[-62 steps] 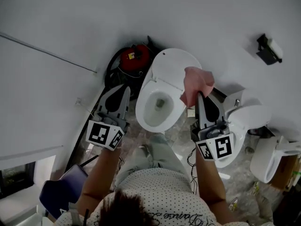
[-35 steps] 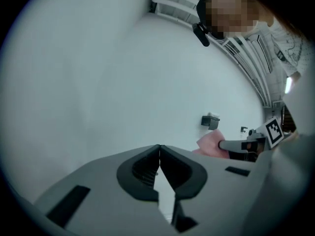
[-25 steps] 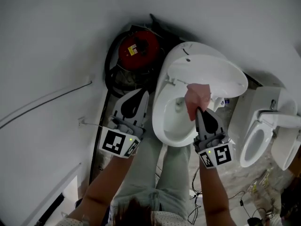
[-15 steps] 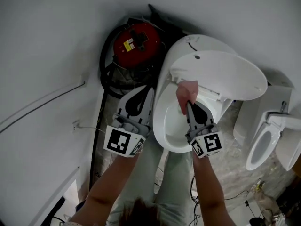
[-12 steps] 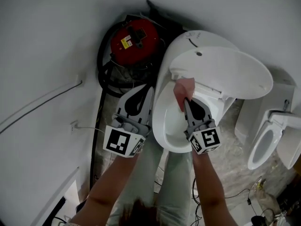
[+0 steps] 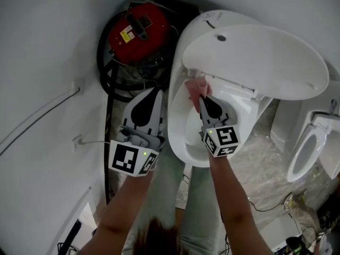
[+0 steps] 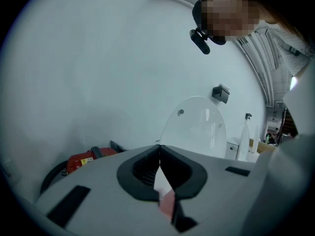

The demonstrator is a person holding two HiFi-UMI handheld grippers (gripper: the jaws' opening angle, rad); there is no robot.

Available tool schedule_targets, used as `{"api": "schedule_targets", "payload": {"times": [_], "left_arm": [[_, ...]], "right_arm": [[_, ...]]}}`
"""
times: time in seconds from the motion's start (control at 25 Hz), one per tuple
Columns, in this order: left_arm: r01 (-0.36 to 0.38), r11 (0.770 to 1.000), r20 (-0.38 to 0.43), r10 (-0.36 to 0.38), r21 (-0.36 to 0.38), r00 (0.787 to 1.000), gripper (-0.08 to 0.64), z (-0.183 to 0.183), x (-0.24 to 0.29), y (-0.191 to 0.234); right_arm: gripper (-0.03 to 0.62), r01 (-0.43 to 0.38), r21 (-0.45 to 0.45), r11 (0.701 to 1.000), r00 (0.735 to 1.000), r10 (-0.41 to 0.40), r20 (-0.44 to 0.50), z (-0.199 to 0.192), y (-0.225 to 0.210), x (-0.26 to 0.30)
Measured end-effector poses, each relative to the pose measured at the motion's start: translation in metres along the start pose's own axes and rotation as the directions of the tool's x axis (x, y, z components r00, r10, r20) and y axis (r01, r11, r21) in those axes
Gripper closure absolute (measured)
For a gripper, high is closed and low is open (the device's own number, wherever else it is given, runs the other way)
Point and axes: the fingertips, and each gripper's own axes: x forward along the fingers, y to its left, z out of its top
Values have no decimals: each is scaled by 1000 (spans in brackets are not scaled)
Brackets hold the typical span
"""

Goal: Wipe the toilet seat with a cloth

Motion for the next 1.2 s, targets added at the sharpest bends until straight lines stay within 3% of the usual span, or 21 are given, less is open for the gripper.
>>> {"api": "schedule_targets", "payload": {"times": [0.12,0.36,0.6,0.88,1.2], "left_arm": [[10,1000,-16,-10,4,1000,558,-10,5,-3],[17,1000,-51,-17,7,999,558,-26,10,-6],[23,1000,-70,-22,15,997,558,-29,10,-6],[72,997,-81,-72,-5,994,558,-33,10,-12],[65,998,-85,-66,-18,994,558,-36,5,-12]], "right_arm": [[569,31,-12,999,999,-32,-23,-11,-7,7],[551,55,-122,991,995,-65,-82,-22,-14,26],[471,69,-241,968,988,-99,-115,-22,-12,43],[518,29,-381,924,971,-117,-208,-45,-5,65],[549,11,-405,914,974,-102,-201,-43,-5,68]]}}
